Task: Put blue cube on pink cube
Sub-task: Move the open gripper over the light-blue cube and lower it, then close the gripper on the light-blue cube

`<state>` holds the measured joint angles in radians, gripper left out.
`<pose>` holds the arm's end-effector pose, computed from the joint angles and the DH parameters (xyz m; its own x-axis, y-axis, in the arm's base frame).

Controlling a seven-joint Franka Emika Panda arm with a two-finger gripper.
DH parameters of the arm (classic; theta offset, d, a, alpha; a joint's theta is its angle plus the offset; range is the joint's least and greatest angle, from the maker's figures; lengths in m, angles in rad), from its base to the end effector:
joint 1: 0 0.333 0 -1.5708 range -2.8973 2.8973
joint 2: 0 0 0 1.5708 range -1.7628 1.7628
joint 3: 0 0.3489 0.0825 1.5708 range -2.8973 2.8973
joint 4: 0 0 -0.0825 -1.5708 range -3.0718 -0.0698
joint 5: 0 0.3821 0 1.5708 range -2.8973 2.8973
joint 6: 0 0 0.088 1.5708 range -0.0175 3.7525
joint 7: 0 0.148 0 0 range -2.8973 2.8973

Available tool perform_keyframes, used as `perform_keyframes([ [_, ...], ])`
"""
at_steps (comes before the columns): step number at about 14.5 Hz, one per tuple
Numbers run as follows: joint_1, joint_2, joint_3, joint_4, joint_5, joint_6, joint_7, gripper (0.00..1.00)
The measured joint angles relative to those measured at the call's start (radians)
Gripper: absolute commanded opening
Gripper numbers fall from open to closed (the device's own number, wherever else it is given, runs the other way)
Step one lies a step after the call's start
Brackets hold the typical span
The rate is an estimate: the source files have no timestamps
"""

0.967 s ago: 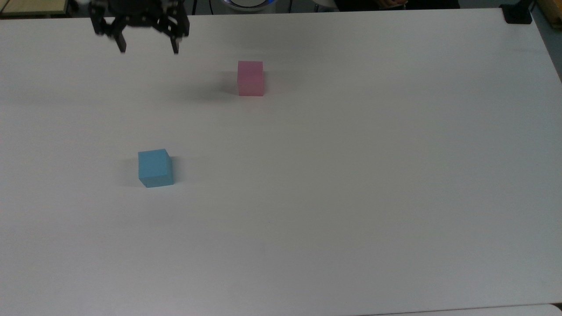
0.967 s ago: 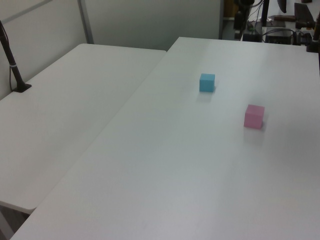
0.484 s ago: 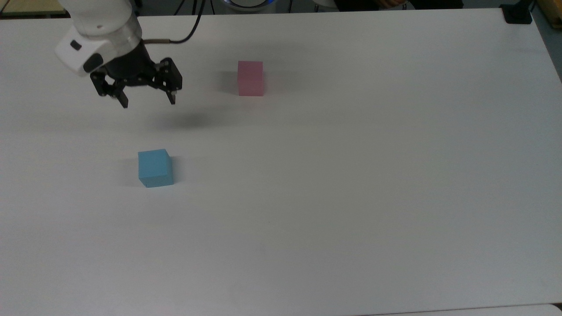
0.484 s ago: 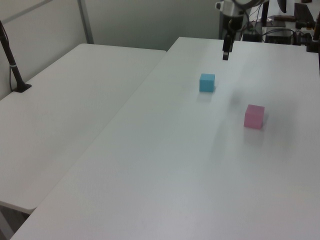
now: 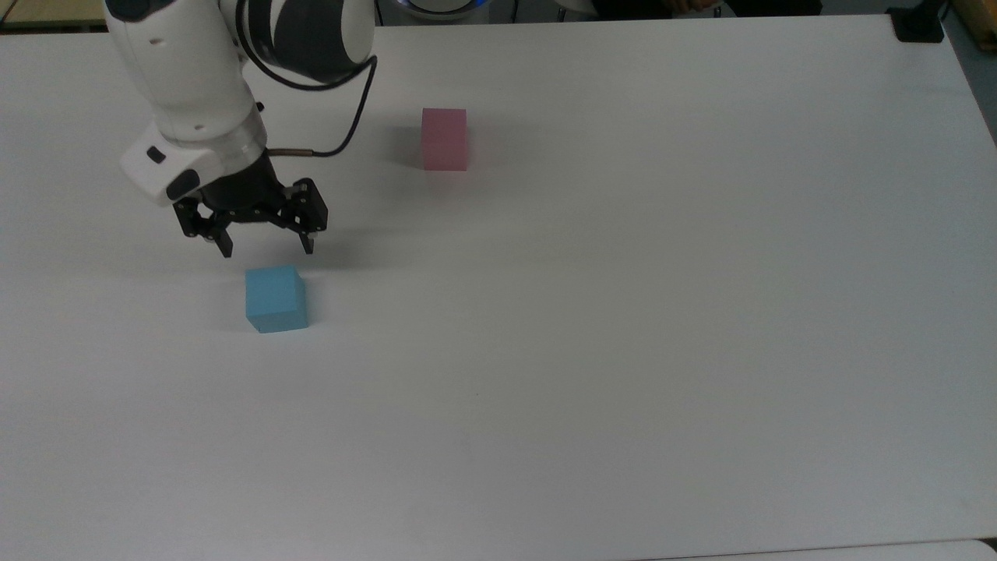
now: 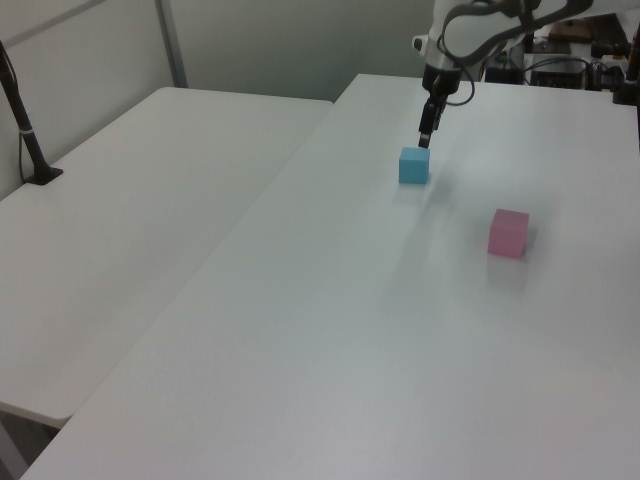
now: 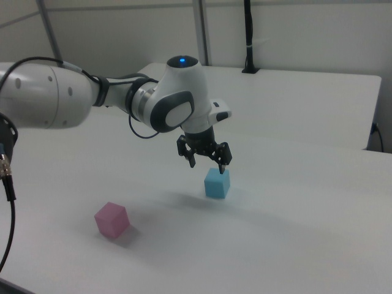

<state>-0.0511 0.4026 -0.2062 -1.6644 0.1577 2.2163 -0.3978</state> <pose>0.6802 -0.1525 0.3841 0.9828 0.0774 0.1674 0.0774 -0.9970 0.0063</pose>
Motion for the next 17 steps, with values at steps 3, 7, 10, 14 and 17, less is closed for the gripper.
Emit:
perform_keyframes([
  [3, 0.001, 0.044, 0.003, 0.002, 0.0, 0.056, 0.017, 1.0],
  [7, 0.001, 0.067, 0.003, 0.006, 0.0, 0.081, 0.023, 1.0],
  [10, 0.001, 0.075, 0.003, 0.009, -0.003, 0.09, 0.023, 0.88],
  [14, 0.001, 0.096, 0.003, 0.009, -0.004, 0.117, 0.023, 0.58],
  [17, 0.001, 0.103, 0.006, 0.012, -0.018, 0.118, 0.023, 0.53],
])
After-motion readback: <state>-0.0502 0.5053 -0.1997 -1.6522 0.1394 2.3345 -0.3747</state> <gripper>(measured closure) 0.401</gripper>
